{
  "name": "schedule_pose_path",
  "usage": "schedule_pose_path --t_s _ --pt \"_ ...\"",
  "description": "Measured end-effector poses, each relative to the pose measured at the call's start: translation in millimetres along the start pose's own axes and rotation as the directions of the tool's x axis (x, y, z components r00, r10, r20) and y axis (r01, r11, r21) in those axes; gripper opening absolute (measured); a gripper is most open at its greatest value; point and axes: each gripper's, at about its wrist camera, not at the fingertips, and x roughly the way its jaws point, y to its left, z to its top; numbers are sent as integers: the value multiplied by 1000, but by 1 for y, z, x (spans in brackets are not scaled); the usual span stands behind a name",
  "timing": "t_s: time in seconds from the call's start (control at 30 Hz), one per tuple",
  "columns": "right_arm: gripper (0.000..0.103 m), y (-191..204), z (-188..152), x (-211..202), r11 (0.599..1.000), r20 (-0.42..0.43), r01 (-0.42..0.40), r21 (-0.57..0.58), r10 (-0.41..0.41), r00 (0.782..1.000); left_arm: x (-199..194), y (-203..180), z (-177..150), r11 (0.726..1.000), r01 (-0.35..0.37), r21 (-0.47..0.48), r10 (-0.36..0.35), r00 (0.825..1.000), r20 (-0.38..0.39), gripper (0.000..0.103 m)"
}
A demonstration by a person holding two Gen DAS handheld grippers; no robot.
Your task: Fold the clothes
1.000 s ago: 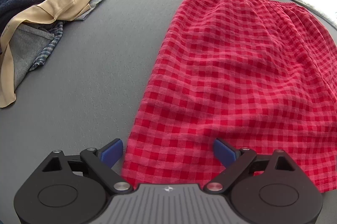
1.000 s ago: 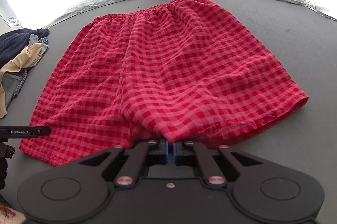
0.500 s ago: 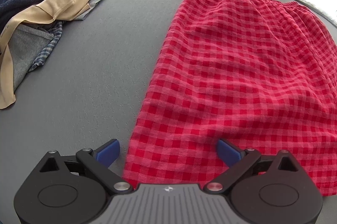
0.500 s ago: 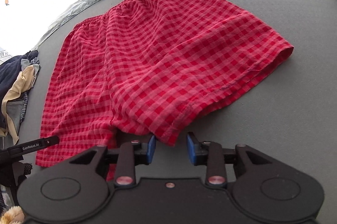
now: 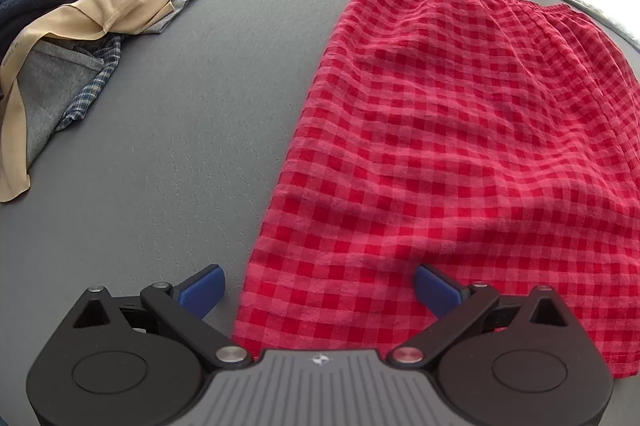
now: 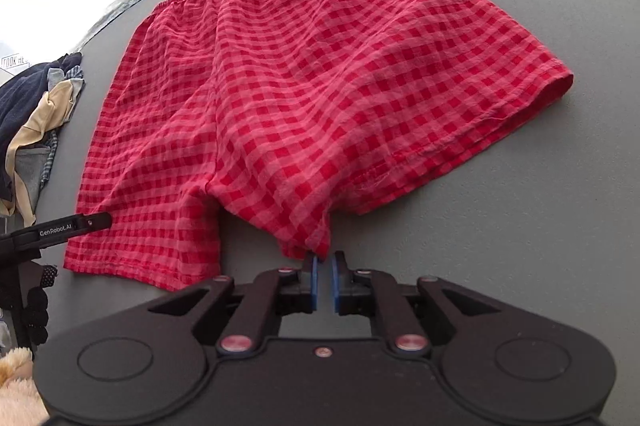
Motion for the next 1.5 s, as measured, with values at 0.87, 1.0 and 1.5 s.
schedule_pose_path --t_s 0.87,1.0,1.5 --pt "16 -135 73 -12 929 326 248 275 -332 885 -8 16 -15 993 -104 -52 102 994 -25 101" --pt "0 -137 76 -17 908 337 320 270 -400 852 -7 19 -16 992 -98 -75 96 995 -32 102" --pt "31 -73 54 -41 911 400 377 168 -413 818 -11 29 -28 993 -16 -114 10 999 -50 103"
